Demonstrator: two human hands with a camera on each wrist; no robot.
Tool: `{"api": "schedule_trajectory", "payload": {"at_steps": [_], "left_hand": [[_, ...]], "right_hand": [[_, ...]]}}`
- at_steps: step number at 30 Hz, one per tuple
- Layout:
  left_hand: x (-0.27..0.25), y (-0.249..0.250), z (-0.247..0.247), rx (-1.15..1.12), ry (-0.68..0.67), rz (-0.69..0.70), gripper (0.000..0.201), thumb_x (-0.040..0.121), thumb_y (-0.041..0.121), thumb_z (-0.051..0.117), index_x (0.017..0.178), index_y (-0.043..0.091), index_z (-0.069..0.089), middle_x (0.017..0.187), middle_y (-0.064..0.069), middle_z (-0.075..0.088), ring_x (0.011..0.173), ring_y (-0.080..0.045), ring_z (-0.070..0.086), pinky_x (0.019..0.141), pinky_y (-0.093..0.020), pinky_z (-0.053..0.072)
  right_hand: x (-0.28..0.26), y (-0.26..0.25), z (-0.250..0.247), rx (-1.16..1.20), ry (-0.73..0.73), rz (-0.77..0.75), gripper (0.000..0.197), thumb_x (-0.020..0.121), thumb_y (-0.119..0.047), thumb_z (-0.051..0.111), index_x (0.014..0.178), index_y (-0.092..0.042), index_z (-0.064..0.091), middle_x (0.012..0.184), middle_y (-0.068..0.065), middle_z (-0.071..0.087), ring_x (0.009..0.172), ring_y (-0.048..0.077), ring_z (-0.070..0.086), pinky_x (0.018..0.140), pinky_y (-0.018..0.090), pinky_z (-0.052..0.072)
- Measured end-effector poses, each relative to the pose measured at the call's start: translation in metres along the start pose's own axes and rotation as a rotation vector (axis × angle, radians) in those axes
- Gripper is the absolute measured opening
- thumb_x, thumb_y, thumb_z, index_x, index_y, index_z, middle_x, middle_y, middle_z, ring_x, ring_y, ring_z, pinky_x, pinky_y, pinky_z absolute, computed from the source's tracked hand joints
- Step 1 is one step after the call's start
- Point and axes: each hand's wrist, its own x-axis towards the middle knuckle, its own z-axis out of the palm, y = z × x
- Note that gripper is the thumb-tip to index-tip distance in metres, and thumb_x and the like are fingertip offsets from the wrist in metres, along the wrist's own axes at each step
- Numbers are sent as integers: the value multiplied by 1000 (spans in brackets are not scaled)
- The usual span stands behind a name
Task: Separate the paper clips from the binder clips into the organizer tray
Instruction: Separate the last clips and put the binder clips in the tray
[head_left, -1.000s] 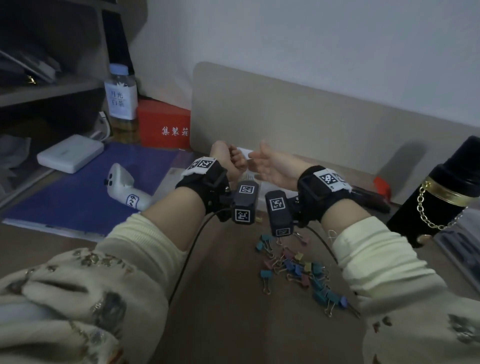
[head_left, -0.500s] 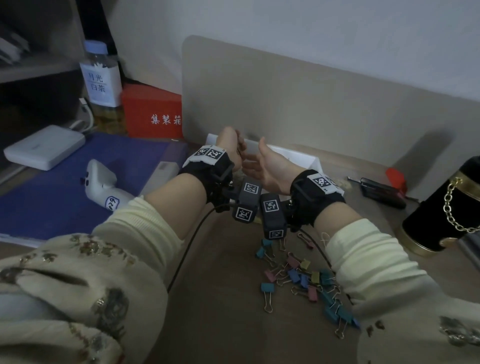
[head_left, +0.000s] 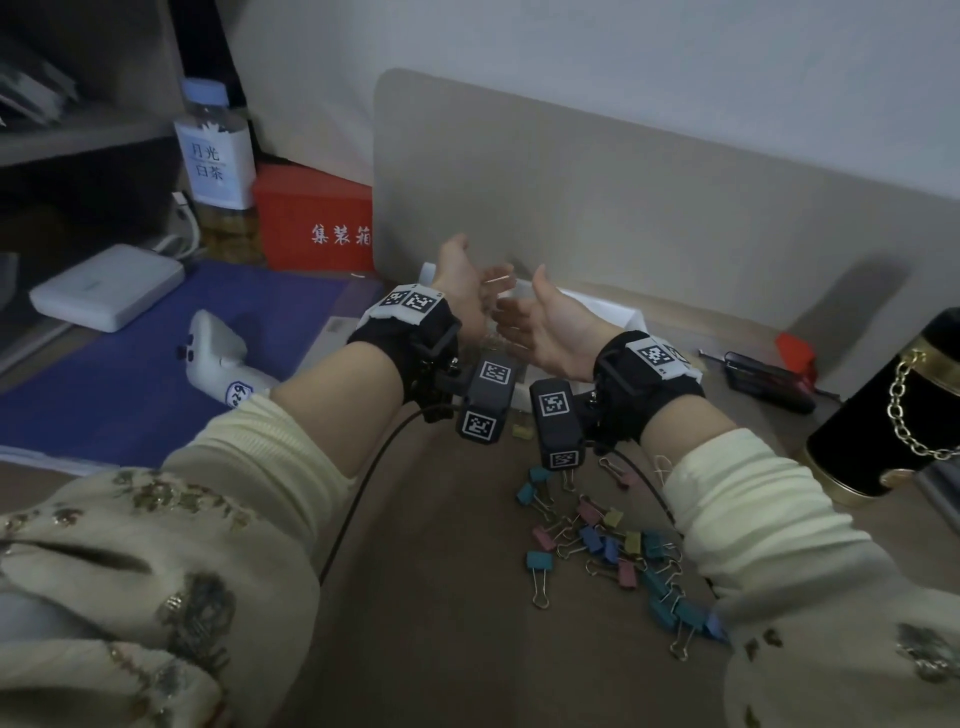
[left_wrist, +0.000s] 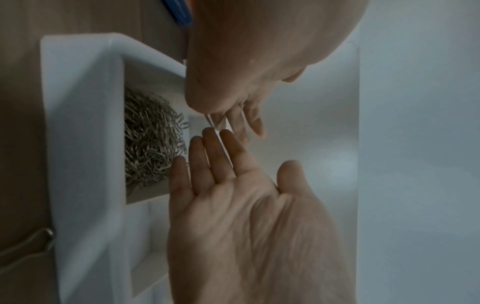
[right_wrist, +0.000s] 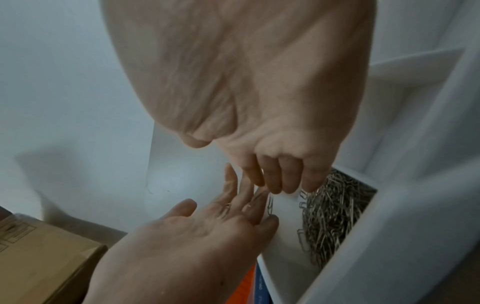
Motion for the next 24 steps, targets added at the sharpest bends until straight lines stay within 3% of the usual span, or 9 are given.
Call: {"api": "schedule_trajectory", "payload": {"at_steps": [2,4,5,7,8,13,17,21,24], "left_hand": [[-3,2,-2,33,15,-9,66,93,61,25,104,6,62,100,-7,62,74,-19,53,67,-29,42],[-5,4,-5,69,28,-23,75,89,65,27,120,6,60,124,-7,59,104,-20,55,91,-35,42],[-9,4,-7,75,46,-26,76,87,67,27,122,7,59,133,-7,55,121,-20,50,101,-36,35],[-19,6,-7,62,79,-41,78,85,69,28,123,8,58,141,-1,45,137,-15,33,109,-33,25],[-24,7,-8,58,80,-49,79,84,69,28,125,8,57,143,0,42,139,-15,29,110,-33,22],[-51,4,-3,23,-41,-46,82,90,65,20,145,6,35,153,-13,29,144,-25,21,115,-38,16],[-48,8,0,-280,-21,71,78,91,61,26,144,4,35,148,-11,37,136,-30,34,114,-43,23],[-44,16,0,-404,6,225,65,100,49,19,151,10,22,157,-7,21,145,-25,18,116,-40,15],[-38,22,-10,-431,-35,226,66,98,50,20,149,8,28,156,-7,24,146,-21,16,116,-37,10]], "right_hand": [[-6,-4,0,-12,-17,1,82,95,-59,1,131,-1,48,128,17,57,120,34,52,104,36,42],[-15,-7,1,-35,-37,21,87,93,-63,2,136,2,41,110,14,60,100,28,57,90,31,45],[-19,-9,1,-55,-40,25,89,92,-64,2,143,3,32,122,16,57,109,32,55,97,34,43],[-30,-12,0,-112,-22,10,85,92,-63,1,146,-1,25,152,20,25,141,36,24,117,44,21],[-36,-13,-1,-132,-12,0,84,93,-62,0,146,-3,26,155,19,16,144,32,15,119,43,15],[-71,-14,-12,-172,-2,-27,79,94,-60,-1,149,-9,24,157,9,21,145,21,19,119,39,17],[-92,-9,-15,-155,38,-32,78,94,-60,1,148,-9,27,155,10,25,144,20,23,116,37,22],[-106,3,-14,-166,21,-25,76,96,-56,-1,147,-8,27,155,10,25,144,21,22,115,36,22],[-106,10,-20,-182,24,-6,76,96,-56,-2,147,-7,28,155,10,24,144,21,21,118,38,19]]}}
